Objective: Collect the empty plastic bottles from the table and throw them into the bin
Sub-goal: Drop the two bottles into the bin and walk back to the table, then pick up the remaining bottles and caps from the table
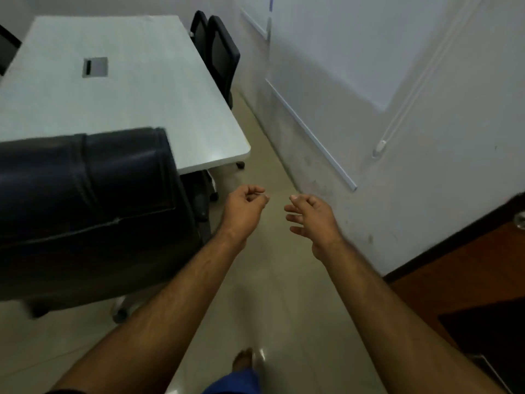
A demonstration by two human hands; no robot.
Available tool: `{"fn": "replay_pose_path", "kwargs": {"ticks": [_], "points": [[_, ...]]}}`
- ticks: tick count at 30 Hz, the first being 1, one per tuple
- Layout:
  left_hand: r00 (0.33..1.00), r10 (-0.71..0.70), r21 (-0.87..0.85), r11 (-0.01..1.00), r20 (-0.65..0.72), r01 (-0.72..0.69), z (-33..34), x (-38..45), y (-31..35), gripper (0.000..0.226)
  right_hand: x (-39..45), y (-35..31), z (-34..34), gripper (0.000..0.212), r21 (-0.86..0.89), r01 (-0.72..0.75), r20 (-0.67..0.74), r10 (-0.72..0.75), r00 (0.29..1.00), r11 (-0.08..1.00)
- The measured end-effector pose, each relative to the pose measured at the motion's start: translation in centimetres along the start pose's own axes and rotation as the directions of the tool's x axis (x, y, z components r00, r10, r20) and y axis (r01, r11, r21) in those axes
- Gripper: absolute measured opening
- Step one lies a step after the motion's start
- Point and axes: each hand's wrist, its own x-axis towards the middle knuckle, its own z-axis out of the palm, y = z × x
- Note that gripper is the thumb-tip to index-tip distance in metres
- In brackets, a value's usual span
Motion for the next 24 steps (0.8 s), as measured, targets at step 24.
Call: {"fn": "replay_pose_path", "kwargs": {"ticks": [24], "points": [[0.875, -0.012, -0.078, 0.996, -0.484, -0.029, 14.0, 48.9, 13.2, 0.014, 55.1, -23.2, 3.8, 0.011, -0.096, 0.138, 0.465, -0.078, 0.882, 0.986]]}}
